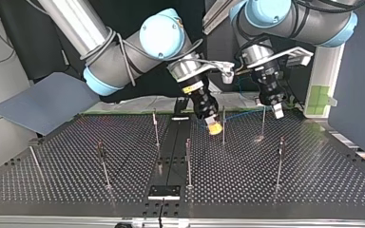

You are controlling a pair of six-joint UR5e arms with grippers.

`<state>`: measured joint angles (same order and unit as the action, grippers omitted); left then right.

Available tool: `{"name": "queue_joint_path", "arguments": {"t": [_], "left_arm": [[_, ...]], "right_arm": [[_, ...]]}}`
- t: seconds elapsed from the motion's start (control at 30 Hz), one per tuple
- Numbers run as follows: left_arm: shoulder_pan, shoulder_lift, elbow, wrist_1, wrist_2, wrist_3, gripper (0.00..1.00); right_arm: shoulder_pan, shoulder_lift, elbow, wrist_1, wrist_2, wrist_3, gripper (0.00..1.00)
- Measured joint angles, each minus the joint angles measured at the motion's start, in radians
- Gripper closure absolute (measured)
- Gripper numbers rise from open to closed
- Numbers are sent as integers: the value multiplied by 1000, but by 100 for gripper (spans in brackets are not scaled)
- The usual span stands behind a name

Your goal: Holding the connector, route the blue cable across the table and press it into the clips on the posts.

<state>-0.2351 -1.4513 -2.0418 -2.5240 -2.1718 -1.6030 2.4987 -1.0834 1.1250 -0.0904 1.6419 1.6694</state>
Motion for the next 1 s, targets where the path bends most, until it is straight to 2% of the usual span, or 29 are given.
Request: {"name": "queue_joint_path", "arguments": {"t": [0.23,0.47,0.7,1.0], "left_arm": [[0,-21,0,11,12,-7,100],[0,-43,0,32,71,-35,100],[0,-48,0,43,124,-41,100],[0,-68,-5,29,90,-39,100]], "right_arm": [[3,20,-61,3,0,14,100],[12,77,-115,1,-3,13,100],[19,126,-158,1,-6,14,100],[20,134,-196,4,-7,22,100]]}}
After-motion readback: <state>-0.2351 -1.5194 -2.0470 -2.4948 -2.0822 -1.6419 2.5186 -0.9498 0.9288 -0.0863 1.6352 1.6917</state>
